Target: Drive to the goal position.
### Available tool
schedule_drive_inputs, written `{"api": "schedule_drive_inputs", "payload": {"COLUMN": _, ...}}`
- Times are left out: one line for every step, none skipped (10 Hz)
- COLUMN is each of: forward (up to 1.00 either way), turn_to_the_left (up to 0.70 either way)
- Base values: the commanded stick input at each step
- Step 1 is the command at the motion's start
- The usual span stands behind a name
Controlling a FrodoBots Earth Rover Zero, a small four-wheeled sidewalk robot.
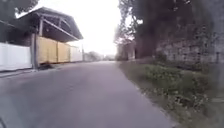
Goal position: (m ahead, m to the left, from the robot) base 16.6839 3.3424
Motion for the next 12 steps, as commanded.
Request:
{"api": "schedule_drive_inputs", "payload": {"forward": 1.0, "turn_to_the_left": 0.0}}
{"api": "schedule_drive_inputs", "payload": {"forward": 1.0, "turn_to_the_left": 0.0}}
{"api": "schedule_drive_inputs", "payload": {"forward": 1.0, "turn_to_the_left": 0.0}}
{"api": "schedule_drive_inputs", "payload": {"forward": 1.0, "turn_to_the_left": 0.0}}
{"api": "schedule_drive_inputs", "payload": {"forward": 1.0, "turn_to_the_left": 0.0}}
{"api": "schedule_drive_inputs", "payload": {"forward": 1.0, "turn_to_the_left": 0.0}}
{"api": "schedule_drive_inputs", "payload": {"forward": 1.0, "turn_to_the_left": 0.0}}
{"api": "schedule_drive_inputs", "payload": {"forward": 1.0, "turn_to_the_left": 0.0}}
{"api": "schedule_drive_inputs", "payload": {"forward": 1.0, "turn_to_the_left": 0.0}}
{"api": "schedule_drive_inputs", "payload": {"forward": 1.0, "turn_to_the_left": 0.0}}
{"api": "schedule_drive_inputs", "payload": {"forward": 1.0, "turn_to_the_left": 0.0}}
{"api": "schedule_drive_inputs", "payload": {"forward": 1.0, "turn_to_the_left": 0.0}}
